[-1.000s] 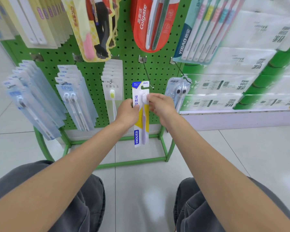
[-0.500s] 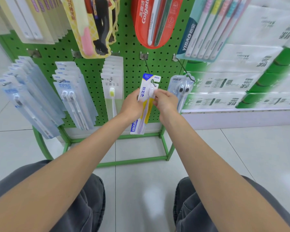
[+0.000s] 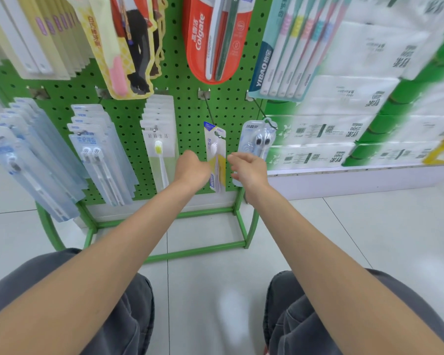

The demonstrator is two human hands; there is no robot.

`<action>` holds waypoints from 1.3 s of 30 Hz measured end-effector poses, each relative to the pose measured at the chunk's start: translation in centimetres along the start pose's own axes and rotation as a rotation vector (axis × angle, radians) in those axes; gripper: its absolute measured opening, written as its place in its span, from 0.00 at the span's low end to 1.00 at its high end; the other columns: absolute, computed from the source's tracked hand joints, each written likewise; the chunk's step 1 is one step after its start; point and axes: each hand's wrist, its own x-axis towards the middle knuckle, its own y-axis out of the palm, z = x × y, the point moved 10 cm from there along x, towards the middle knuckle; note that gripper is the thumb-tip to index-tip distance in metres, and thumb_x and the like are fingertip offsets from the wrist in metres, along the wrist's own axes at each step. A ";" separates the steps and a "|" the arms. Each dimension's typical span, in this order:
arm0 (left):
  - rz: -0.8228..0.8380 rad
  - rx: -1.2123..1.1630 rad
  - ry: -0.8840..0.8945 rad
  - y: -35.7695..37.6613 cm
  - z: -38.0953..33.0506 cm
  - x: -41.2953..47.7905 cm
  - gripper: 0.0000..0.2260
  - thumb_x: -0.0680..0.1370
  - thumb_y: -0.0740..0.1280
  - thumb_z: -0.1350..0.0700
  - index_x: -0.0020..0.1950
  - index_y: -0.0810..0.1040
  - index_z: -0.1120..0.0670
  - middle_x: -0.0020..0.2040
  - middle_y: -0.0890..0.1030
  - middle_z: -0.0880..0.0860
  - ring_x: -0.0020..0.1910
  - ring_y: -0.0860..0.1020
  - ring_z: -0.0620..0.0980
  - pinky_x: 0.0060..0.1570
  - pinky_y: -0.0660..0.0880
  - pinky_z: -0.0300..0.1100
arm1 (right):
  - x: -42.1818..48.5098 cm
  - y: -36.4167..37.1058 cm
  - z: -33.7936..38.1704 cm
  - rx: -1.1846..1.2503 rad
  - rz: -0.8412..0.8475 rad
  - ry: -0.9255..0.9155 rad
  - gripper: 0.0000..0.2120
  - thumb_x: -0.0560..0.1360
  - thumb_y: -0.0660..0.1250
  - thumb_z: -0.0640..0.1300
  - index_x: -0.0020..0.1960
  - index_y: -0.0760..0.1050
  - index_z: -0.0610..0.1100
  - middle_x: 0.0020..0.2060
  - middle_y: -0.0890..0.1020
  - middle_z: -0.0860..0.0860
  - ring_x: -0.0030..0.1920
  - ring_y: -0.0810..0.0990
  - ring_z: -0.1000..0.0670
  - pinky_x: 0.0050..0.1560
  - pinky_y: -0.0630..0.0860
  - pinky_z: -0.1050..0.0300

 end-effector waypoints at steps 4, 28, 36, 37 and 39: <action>0.111 -0.079 -0.133 1.9 1.1 -0.6 0.11 0.76 0.61 0.65 0.36 0.64 0.56 0.35 0.64 0.54 0.35 0.65 0.52 0.42 0.72 0.46 | -0.4 -2.2 -0.2 -0.044 -0.009 0.011 0.05 0.77 0.67 0.37 0.44 0.78 0.44 0.39 0.80 0.51 0.44 0.78 0.50 0.53 0.77 0.54; 0.336 -0.057 0.195 8.9 -5.1 1.0 0.36 0.80 0.61 0.67 0.81 0.46 0.50 0.77 0.64 0.51 0.66 0.70 0.49 0.58 0.65 0.39 | 3.4 -5.7 3.0 -0.112 0.075 -0.097 0.31 0.77 0.59 0.29 0.77 0.59 0.44 0.70 0.71 0.50 0.68 0.70 0.50 0.64 0.67 0.59; 0.328 -0.111 0.305 8.3 -5.9 -0.2 0.23 0.81 0.61 0.66 0.75 0.64 0.51 0.61 0.72 0.45 0.61 0.70 0.42 0.56 0.68 0.39 | 2.4 -7.7 3.0 -0.051 -0.040 -0.108 0.14 0.78 0.66 0.41 0.63 0.74 0.42 0.51 0.81 0.47 0.48 0.79 0.50 0.51 0.77 0.55; 0.330 -0.105 0.318 8.3 -5.9 -0.4 0.24 0.81 0.61 0.66 0.75 0.64 0.50 0.61 0.72 0.44 0.61 0.70 0.42 0.56 0.68 0.40 | 2.2 -7.8 3.0 -0.044 -0.031 -0.111 0.13 0.78 0.67 0.41 0.62 0.75 0.43 0.51 0.82 0.46 0.49 0.79 0.49 0.55 0.77 0.51; 0.333 -0.111 0.344 8.0 -6.2 -0.9 0.25 0.81 0.62 0.65 0.76 0.63 0.51 0.64 0.72 0.45 0.62 0.70 0.42 0.59 0.69 0.41 | 1.5 -8.0 3.2 -0.050 -0.013 -0.136 0.11 0.78 0.67 0.41 0.60 0.75 0.44 0.50 0.82 0.46 0.49 0.79 0.48 0.58 0.76 0.48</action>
